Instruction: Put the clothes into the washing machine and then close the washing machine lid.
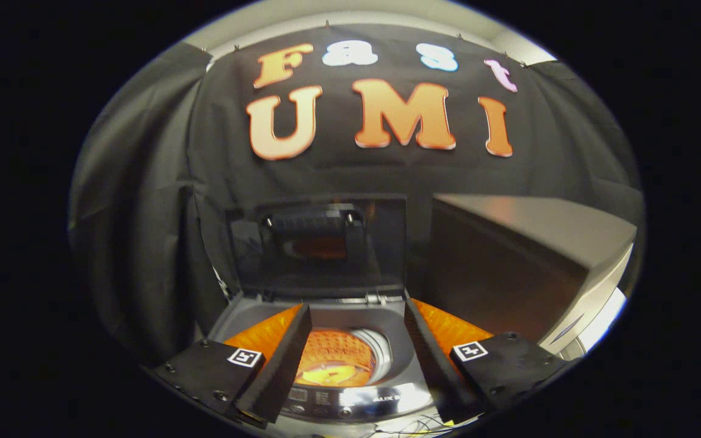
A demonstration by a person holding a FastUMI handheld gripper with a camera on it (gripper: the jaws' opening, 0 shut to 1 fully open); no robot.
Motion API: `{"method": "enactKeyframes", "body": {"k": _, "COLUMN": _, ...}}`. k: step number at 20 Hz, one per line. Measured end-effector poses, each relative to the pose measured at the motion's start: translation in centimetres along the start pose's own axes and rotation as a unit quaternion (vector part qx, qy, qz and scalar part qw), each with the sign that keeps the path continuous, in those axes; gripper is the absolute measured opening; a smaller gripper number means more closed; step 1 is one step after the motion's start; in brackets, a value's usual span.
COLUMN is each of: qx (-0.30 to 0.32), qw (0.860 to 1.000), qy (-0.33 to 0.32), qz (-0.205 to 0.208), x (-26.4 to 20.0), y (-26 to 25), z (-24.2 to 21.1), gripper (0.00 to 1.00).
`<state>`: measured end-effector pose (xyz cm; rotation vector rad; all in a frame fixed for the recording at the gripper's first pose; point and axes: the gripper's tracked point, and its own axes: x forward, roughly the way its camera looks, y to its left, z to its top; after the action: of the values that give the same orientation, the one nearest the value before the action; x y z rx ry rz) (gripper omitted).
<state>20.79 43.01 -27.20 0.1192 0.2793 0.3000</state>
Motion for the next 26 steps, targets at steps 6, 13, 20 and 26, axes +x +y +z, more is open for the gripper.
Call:
{"method": "enactKeyframes", "body": {"k": 6, "qx": -0.038, "qw": 0.994, "qy": 0.089, "qz": -0.043, "x": 0.5, "y": -5.5, "z": -8.6, "gripper": 0.99}}
{"method": "enactKeyframes", "body": {"k": 13, "qx": -0.058, "qw": 0.99, "qy": 0.111, "qz": -0.07, "x": -4.3, "y": -9.8, "z": -12.8, "gripper": 0.92}}
{"method": "enactKeyframes", "body": {"k": 20, "qx": -0.006, "qw": 0.983, "qy": 0.095, "qz": -0.155, "x": -14.7, "y": -18.3, "z": -13.6, "gripper": 0.99}}
{"method": "enactKeyframes", "body": {"k": 26, "qx": -0.065, "qw": 0.977, "qy": 0.031, "qz": -0.199, "x": -24.6, "y": -25.3, "z": -2.3, "gripper": 0.96}}
